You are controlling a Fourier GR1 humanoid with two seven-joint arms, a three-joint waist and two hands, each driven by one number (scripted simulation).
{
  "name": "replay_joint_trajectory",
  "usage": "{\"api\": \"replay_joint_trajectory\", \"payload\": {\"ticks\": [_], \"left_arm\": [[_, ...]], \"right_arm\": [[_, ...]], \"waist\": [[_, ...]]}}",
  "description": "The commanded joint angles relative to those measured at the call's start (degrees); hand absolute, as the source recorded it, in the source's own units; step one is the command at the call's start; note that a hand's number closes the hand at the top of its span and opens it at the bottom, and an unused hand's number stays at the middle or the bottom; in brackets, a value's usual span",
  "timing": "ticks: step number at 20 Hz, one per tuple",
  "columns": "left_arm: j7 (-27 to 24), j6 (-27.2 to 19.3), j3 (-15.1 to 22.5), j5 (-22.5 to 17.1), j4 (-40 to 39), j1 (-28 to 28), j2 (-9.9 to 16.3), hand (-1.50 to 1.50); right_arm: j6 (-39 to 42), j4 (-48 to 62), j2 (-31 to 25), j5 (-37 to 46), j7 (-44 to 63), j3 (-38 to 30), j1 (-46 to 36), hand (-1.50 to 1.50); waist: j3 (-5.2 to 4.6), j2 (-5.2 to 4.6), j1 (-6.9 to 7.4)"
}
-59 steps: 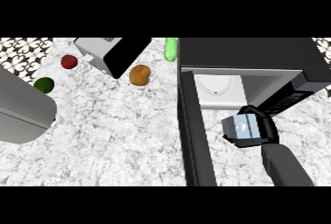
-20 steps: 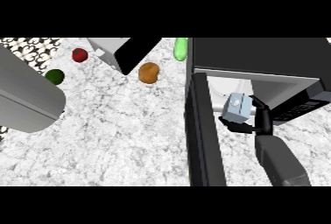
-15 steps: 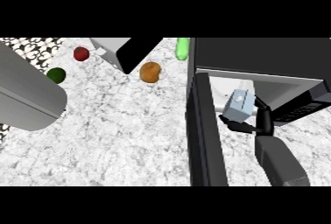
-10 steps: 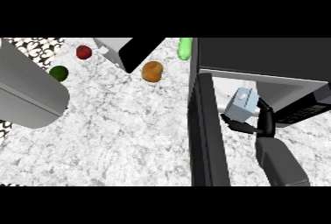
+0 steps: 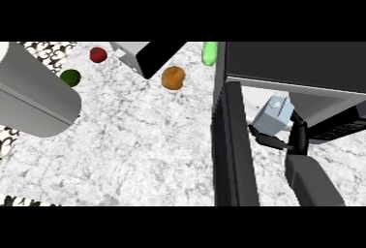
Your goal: Pick up the milk, place it into the microwave and close the microwave
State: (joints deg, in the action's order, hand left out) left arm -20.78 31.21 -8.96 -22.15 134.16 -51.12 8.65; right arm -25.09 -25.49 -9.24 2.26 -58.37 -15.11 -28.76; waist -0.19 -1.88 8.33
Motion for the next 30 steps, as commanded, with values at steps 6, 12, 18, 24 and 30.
{"api": "replay_joint_trajectory", "payload": {"ticks": [6,12,18,24,30], "left_arm": [[1.2,-0.8,-0.8,0.3,0.0,2.6,1.3,-1.50],[2.6,-0.4,-0.3,-0.1,-0.5,3.8,2.5,-1.50],[3.6,-1.3,-0.3,-0.5,-0.9,5.6,2.7,-1.50],[5.2,-0.6,0.4,-0.8,-1.5,6.3,4.1,-1.50],[7.1,-1.7,0.6,-2.0,-2.3,7.3,4.1,-1.50]], "right_arm": [[1.5,0.1,-5.3,0.3,9.3,1.0,-11.8,-1.50],[0.5,1.1,-4.5,3.9,10.8,6.7,-10.3,-1.50],[-3.3,0.4,-2.9,4.2,14.2,8.0,-12.2,-1.50],[-6.7,-1.3,0.3,3.6,15.9,9.2,-13.6,-1.50],[-0.7,4.5,-1.4,4.9,25.2,10.1,-27.6,-1.50]], "waist": [[0.52,-1.77,4.01],[0.04,-1.89,5.60],[0.03,-1.43,5.63],[0.12,-1.05,5.56],[0.36,-1.10,2.22]]}}
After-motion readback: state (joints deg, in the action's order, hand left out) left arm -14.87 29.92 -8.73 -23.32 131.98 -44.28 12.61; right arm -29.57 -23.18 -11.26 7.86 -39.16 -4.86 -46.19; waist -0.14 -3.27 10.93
